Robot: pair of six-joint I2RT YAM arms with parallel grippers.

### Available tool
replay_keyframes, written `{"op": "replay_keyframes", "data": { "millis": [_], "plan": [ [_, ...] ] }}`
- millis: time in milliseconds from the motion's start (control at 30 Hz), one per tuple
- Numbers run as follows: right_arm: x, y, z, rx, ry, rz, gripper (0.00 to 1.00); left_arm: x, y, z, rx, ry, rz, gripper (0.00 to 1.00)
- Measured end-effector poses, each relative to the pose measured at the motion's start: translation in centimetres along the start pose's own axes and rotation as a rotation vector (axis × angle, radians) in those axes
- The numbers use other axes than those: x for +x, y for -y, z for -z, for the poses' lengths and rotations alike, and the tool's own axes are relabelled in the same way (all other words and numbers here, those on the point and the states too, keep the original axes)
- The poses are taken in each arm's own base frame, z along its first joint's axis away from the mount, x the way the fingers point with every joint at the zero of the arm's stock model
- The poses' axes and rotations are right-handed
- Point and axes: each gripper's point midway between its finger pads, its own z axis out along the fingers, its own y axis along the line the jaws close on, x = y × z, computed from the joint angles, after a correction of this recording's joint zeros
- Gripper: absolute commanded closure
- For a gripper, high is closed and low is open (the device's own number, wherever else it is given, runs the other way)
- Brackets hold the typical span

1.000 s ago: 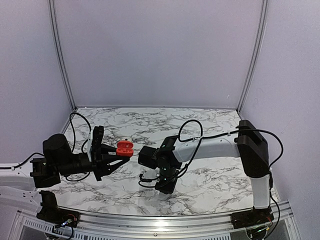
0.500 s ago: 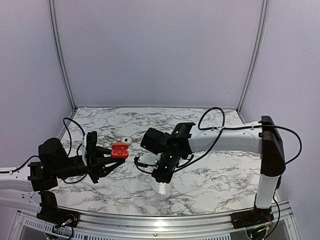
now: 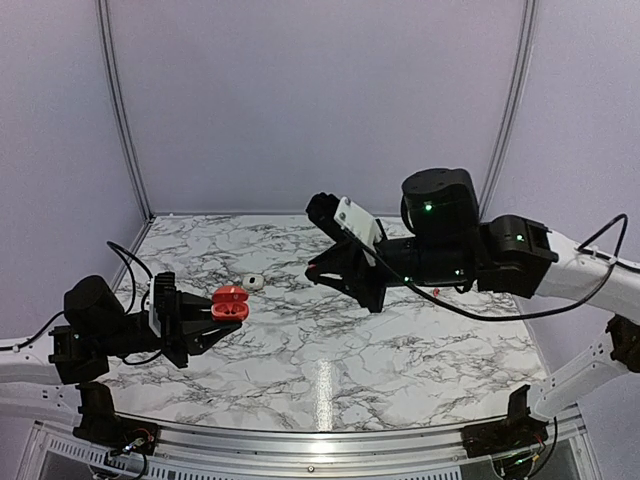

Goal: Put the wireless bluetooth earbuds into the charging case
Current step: Insert the left earbud into the left side groove of the charging case.

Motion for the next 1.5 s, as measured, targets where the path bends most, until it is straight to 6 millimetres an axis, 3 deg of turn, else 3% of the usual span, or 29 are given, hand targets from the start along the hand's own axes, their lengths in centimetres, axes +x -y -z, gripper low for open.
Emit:
{"op": "replay_keyframes", "data": {
  "millis": [167, 400, 800, 1200, 1500],
  "plan": [
    [-4.7, -4.2, 1.9, -0.094, 0.214, 0.074, 0.96, 0.2, 0.0, -0.2, 0.003, -0.007, -0.004, 1.0],
    [-7.6, -7.0, 1.5, -0.145, 0.343, 0.102, 0.96, 0.1, -0.8, -1.2, -0.025, -0.017, 0.06, 1.0],
    [-8.3, -7.4, -1.8, -0.098, 0.383, 0.091, 0.96, -2.3, -2.0, -1.4, -0.072, 0.089, 0.149, 1.0],
    [-8.0, -6.9, -4.2, -0.053, 0.36, 0.082, 0.95, -2.7, -2.1, -1.4, -0.073, 0.109, 0.163, 1.0],
    [-8.2, -6.9, -4.5, -0.052, 0.361, 0.082, 0.95, -2.6, -2.1, -1.5, -0.074, 0.108, 0.163, 1.0]
  ]
}}
